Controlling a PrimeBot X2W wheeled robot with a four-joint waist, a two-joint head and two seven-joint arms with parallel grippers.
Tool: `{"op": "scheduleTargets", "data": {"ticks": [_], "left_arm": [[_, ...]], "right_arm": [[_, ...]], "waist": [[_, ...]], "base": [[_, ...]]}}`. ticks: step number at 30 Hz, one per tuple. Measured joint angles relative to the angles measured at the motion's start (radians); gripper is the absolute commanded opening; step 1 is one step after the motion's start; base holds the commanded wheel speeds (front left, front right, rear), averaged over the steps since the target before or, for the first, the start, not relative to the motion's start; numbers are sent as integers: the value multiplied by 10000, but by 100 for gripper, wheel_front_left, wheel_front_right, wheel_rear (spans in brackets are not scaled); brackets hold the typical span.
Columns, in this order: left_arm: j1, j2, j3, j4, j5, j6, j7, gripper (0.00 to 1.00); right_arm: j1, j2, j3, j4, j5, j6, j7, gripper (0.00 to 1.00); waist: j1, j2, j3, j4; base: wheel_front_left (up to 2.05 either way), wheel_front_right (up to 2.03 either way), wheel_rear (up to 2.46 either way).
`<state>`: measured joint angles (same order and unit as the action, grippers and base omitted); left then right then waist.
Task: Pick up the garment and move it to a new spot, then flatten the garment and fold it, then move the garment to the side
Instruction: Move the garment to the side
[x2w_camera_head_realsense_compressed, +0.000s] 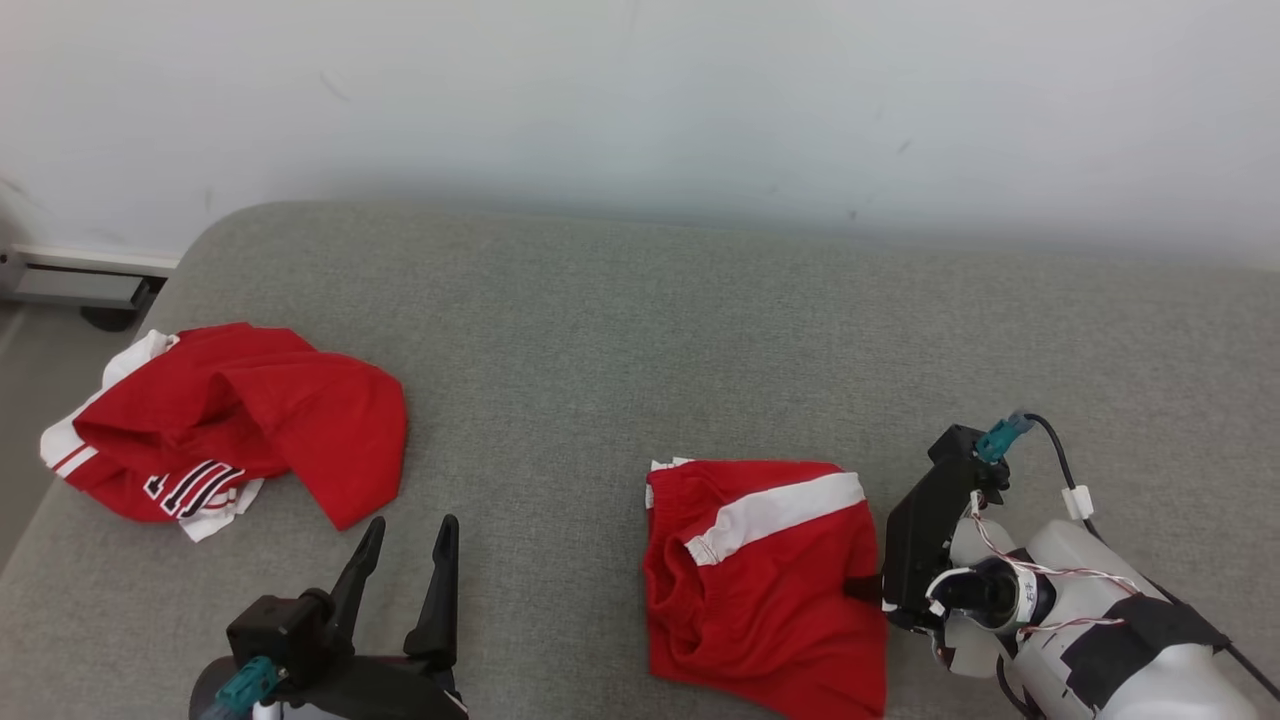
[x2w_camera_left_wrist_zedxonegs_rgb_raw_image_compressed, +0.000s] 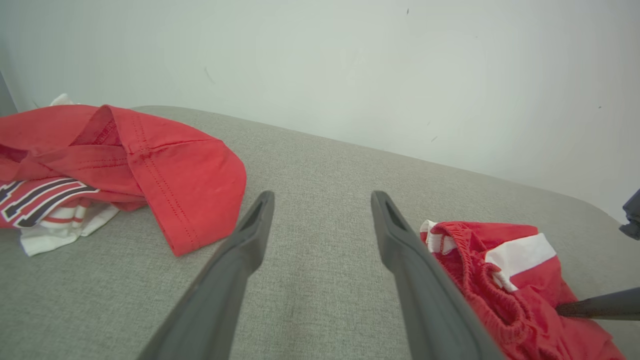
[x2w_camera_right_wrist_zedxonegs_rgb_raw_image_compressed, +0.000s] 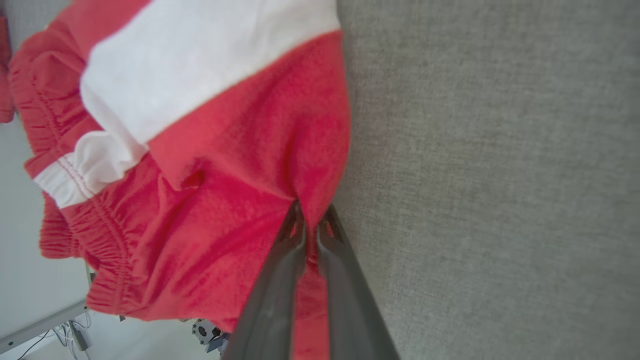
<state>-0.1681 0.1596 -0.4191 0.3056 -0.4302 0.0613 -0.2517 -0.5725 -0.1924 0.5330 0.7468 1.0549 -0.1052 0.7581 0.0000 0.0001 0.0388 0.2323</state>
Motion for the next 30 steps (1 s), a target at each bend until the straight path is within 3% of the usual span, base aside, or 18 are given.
{"op": "scheduleTargets", "data": {"ticks": [15, 22, 30], "left_arm": [[272, 59, -71, -117, 2, -4, 0, 100], [298, 332, -58, -407, 19, -100, 0, 100], [395, 698, 75, -702, 224, -190, 0, 100]], "right_arm": [[-1050, -752, -244, 326, -58, 171, 88, 0], [-1741, -1515, -291, 635, -466, 134, 84, 0], [-2363, -1804, -324, 872, -761, 81, -25, 0]], "waist": [[0, 0, -122, -710], [0, 0, 222, -883], [1, 0, 744, -1168]], "base": [[0, 0, 0], [0, 0, 0], [0, 0, 0]]}}
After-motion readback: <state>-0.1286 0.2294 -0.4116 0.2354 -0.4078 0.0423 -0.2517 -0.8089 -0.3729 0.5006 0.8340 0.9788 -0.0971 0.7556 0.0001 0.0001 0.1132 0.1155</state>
